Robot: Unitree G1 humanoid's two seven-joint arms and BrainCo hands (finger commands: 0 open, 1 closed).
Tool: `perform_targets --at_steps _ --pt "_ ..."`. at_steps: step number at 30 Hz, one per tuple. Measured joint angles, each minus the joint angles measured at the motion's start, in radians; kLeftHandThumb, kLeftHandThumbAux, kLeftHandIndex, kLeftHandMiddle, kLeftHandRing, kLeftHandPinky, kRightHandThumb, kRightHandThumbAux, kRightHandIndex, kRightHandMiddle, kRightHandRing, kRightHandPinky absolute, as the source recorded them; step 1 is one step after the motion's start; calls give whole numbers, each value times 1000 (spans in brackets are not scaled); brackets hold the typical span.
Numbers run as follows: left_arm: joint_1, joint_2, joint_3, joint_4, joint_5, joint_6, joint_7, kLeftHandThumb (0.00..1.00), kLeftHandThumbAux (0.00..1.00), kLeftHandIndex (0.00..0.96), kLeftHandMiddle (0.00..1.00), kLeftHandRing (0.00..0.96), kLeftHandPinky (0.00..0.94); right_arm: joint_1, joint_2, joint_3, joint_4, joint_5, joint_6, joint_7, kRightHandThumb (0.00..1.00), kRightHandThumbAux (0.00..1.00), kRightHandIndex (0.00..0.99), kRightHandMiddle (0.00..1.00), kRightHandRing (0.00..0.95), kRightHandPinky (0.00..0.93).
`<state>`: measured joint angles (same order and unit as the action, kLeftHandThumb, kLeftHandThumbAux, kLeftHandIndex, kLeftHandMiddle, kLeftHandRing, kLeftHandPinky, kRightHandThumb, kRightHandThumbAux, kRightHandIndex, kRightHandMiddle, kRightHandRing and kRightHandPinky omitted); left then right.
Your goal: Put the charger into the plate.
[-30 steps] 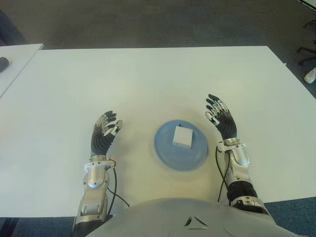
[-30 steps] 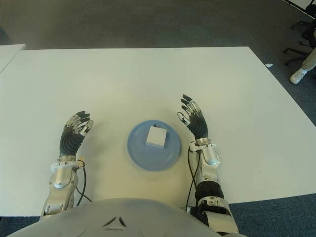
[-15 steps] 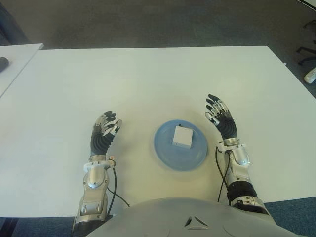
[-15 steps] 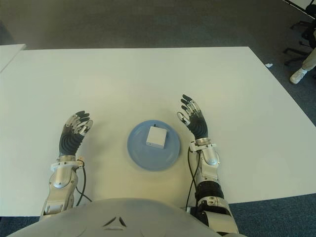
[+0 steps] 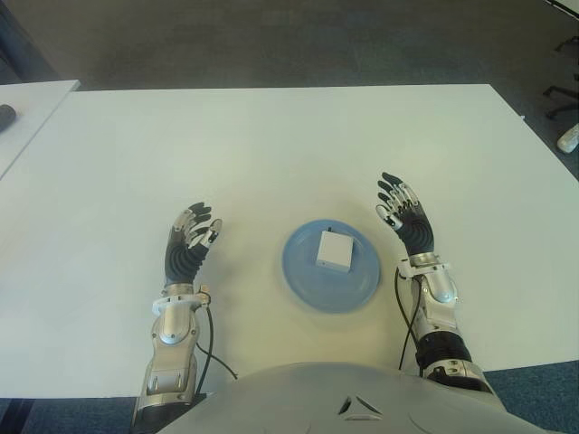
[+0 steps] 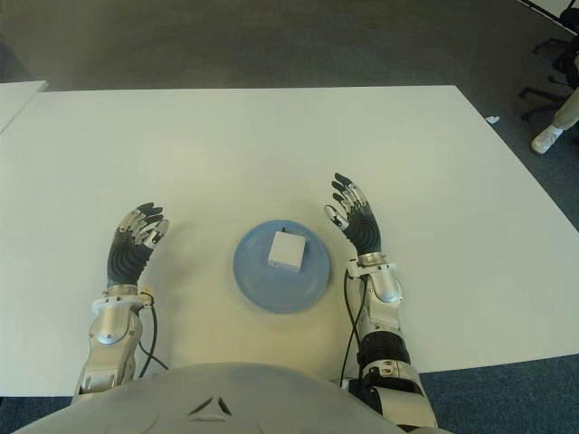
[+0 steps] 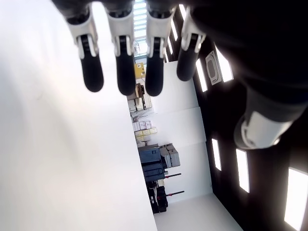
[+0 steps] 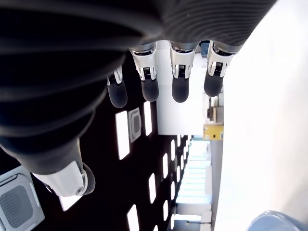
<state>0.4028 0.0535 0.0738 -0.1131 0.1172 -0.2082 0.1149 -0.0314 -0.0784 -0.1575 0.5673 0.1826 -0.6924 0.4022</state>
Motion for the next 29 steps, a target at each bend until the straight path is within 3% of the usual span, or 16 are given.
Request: perform_targets --at_steps 15,29 --pt "-15 -22 -1 2 0 -10 7 296 537 215 258 249 252 0 0 0 0 0 0 0 248 666 121 101 80 65" --pt "-19 -28 4 -6 3 -11 26 253 557 134 196 195 200 0 0 0 3 0 0 -3 248 666 121 101 80 65"
